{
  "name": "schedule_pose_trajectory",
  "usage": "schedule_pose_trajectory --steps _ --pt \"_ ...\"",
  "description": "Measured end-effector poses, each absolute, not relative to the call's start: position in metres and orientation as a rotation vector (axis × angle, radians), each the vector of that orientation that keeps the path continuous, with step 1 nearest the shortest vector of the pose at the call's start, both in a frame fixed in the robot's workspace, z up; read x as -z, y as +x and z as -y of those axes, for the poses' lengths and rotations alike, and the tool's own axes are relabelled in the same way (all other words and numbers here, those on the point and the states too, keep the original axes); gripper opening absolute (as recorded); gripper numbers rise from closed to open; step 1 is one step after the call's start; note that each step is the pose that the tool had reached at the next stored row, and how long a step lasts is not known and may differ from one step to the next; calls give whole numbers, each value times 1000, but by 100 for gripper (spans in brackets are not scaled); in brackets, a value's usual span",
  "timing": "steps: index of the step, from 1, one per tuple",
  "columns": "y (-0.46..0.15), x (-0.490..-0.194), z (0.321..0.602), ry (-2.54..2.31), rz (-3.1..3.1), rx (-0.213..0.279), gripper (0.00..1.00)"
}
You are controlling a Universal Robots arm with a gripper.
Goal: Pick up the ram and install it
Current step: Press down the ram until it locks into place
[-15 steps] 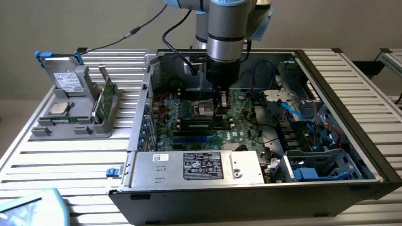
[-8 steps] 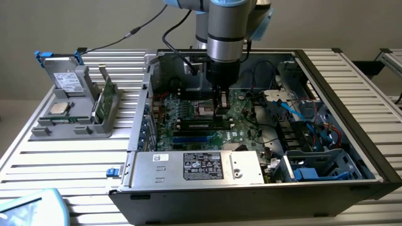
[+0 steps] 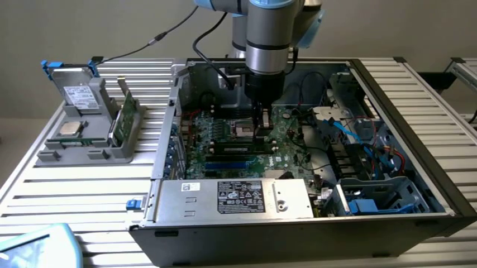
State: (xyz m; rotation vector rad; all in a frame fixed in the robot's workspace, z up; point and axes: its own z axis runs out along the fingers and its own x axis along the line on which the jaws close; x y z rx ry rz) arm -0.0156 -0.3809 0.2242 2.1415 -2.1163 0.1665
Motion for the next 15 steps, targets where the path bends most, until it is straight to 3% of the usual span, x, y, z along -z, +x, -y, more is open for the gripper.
schedule_pose_trajectory --steps 15 --pt "-30 -225 381 2146 2121 -159 11"
